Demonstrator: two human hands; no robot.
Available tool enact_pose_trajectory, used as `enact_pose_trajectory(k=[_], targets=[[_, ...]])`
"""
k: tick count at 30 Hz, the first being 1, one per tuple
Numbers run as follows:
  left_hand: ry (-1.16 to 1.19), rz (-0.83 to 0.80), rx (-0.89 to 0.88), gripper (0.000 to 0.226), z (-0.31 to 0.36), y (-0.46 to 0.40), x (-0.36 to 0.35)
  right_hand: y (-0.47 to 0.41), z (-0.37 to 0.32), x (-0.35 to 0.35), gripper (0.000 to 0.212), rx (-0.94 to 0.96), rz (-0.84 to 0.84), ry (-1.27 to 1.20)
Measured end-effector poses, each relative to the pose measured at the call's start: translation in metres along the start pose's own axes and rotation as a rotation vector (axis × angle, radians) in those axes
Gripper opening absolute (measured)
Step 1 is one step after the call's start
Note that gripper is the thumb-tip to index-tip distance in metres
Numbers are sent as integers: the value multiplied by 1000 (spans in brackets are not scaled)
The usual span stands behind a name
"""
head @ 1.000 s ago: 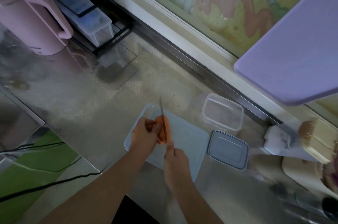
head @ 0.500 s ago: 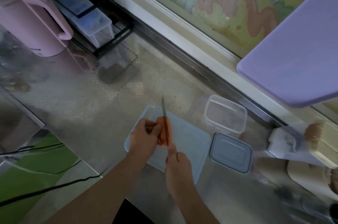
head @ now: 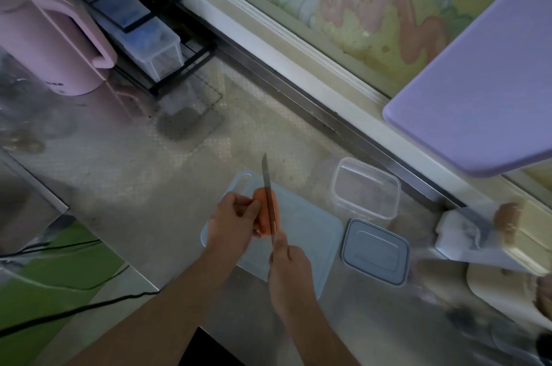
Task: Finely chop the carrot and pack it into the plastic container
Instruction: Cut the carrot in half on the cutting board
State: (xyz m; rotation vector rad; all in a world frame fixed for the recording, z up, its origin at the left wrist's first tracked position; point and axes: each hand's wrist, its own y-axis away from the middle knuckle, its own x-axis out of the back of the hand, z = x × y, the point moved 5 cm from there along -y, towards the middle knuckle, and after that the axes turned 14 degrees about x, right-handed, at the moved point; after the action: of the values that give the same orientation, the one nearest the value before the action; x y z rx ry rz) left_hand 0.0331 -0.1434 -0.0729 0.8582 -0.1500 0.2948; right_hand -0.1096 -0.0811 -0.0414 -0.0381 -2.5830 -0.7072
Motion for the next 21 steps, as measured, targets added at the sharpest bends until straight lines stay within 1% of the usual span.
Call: enact_pose_trajectory(k=[3, 8, 14, 18, 21], targets=[[-45, 16, 16, 13, -10, -4, -3, 0, 11, -4, 55, -8, -12, 21], [-52, -5, 38, 14, -15, -4, -4, 2, 11, -2, 53, -30, -19, 49], [-98, -13, 37, 15, -7, -3, -2, -2, 1, -3, 59, -21, -52, 123], [-119, -6, 31, 15, -2, -3, -2, -7, -9, 1, 42, -15, -88, 86], [-115, -23, 37, 14, -4, -3, -1, -5, -11, -1, 54, -39, -89, 137]])
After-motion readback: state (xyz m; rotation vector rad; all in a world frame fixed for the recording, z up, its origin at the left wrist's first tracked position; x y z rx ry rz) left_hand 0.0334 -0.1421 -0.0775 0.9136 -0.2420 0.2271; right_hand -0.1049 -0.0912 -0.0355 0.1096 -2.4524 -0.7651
